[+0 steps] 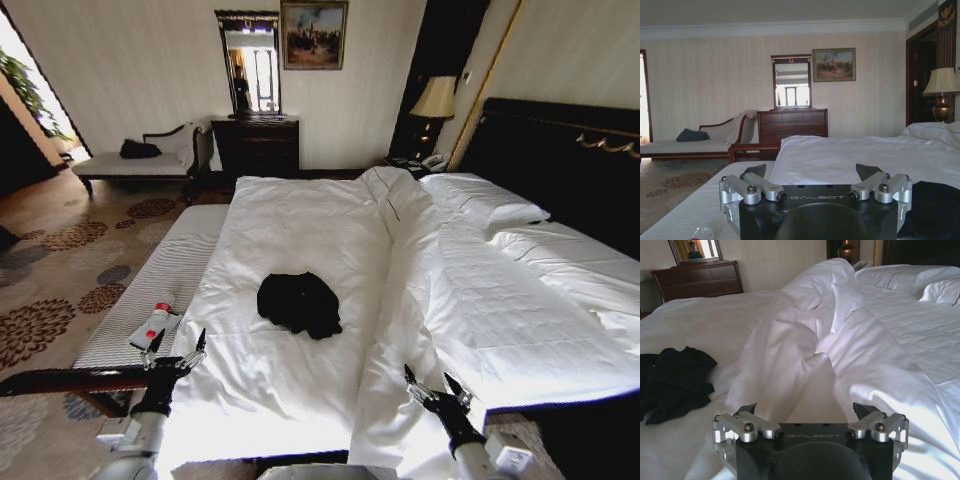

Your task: Fold the clothes on the bed.

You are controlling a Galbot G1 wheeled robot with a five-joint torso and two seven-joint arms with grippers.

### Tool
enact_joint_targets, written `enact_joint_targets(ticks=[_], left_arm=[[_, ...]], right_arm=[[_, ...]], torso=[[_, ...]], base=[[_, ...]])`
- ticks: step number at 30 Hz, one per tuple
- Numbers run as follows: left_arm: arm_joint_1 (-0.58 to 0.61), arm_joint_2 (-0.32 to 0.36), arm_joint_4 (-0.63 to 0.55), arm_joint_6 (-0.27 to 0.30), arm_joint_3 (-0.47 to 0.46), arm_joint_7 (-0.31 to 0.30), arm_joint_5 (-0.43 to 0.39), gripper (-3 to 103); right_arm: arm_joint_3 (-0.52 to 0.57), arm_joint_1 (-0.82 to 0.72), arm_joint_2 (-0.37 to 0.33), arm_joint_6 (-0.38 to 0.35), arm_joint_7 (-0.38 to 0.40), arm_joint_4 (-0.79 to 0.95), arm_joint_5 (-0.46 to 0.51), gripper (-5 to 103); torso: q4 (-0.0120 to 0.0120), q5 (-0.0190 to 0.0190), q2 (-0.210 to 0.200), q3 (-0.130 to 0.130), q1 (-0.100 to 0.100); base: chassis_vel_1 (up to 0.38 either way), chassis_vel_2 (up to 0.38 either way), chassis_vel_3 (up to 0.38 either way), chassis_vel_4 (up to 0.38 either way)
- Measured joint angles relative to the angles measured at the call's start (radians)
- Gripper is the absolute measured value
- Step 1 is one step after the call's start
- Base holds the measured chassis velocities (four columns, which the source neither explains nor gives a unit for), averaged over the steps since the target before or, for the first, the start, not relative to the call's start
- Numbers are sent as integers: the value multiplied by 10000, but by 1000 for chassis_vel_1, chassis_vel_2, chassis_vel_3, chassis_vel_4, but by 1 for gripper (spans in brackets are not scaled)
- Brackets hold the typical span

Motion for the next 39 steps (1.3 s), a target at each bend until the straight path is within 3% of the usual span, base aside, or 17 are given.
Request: enact_joint_targets(ticks=[5,13,16,19,21,22,26,29,39], left_arm=[[-19,-22,-23,29,37,-13,19,100],[-16,-18,-33,56,69,-29,61,100],[-19,-2,-33,62,68,-33,61,100],[-47,10,-33,74,76,-41,67,100],[-51,9,-33,76,82,-43,68,100],[-65,1,-28,81,95,-48,72,100],[-70,-22,3,82,102,-54,76,100],[-59,-48,40,82,94,-54,72,100],[-100,-65,84,78,127,-59,63,100]], right_arm=[[-62,20,-10,-78,-46,-15,64,98],[-134,63,-44,-111,-117,92,99,66],[-143,67,-44,-111,-118,89,105,61],[-157,63,-42,-111,-121,88,104,44],[-159,63,-42,-110,-123,88,101,44],[-162,64,-42,-110,-126,88,94,34],[-165,77,-41,-108,-131,89,68,23],[-166,79,-32,-104,-134,93,60,7],[160,141,-68,-105,-114,259,266,2]], torso=[[-1,0,0,0,0],[-1,-1,0,0,0],[-1,0,0,0,0],[-1,0,0,1,1],[-1,0,1,0,1],[-1,0,0,0,0],[0,-1,0,0,1],[0,0,0,0,1],[-1,0,0,0,1]], base=[[0,0,0,0],[0,0,0,0],[0,0,0,0],[0,0,0,0],[0,0,0,0],[0,0,0,0],[0,0,0,0],[0,0,0,0],[0,0,0,0]])
